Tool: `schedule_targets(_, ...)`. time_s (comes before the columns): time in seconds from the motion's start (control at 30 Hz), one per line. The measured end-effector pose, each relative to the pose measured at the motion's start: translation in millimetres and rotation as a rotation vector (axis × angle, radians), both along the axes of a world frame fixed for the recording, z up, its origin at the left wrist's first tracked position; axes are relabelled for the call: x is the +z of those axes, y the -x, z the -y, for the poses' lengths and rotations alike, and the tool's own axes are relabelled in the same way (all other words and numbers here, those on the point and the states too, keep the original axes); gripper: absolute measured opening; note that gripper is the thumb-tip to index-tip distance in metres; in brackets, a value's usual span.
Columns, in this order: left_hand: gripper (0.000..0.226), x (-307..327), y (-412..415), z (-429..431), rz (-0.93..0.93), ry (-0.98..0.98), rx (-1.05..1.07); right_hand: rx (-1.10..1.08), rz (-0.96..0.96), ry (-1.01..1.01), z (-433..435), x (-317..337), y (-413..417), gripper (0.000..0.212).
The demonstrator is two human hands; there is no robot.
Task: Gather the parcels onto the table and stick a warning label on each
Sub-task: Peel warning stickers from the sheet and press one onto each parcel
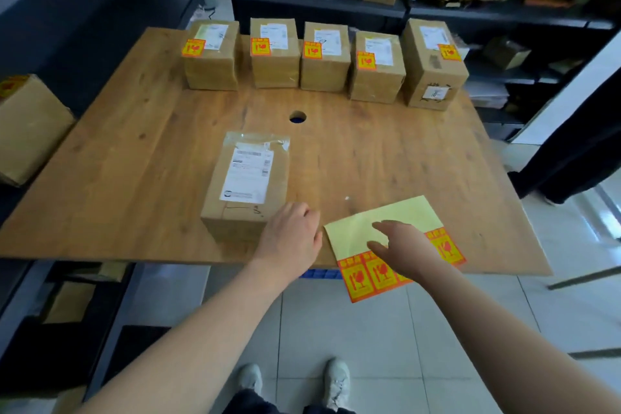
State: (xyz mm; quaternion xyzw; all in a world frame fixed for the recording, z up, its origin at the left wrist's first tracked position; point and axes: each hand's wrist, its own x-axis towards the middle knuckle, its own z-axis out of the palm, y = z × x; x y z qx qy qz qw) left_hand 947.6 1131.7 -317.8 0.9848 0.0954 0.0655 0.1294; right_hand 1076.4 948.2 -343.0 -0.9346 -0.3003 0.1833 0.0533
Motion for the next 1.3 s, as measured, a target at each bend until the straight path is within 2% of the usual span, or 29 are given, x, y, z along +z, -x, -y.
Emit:
schedule_targets(0.1,0.035,-25,-15,29,-0.162,-0.026,0.004,0.071,-0.06,0.099,28,-22,-13,0.059)
schedule_targets(0.23,0.051,-57,-29,54,-0.339,-0.007,0.066,0.096,-0.105,0.111,48,-46,-23,0.07)
schedule_targets(0.47,0.078,-79,-58,73,-0.343,0.13,0.249,0.081,-0.015,0.132,56,-54,-60,0.075)
schedule_targets(0.67,0.062,-83,-75,85,-0.25,0.263,0.419,0.046,-0.004,0.116,54,-56,-81,0.074)
schedule_targets(0.77,0.051,-82,-84,82,-0.187,0.265,0.441,0.085,0.014,0.056,50,-55,-83,0.065)
schedule_targets(0.9,0.044,-82,-106,67,-0.162,0.217,0.351,0.171,0.037,-0.066,38,-53,-89,0.049)
schedule_targets(1.03,0.048,-86,-125,57,-0.201,0.145,0.23,0.265,0.019,-0.06,21,-57,-94,0.054)
schedule_targets(1.17,0.032,-88,-131,58,-0.179,0.13,0.161,0.271,0.012,-0.068,14,-61,-100,0.056)
schedule_targets(1.3,0.027,-90,-134,56,-0.196,0.142,0.156,0.257,-0.005,-0.074,14,-63,-104,0.056)
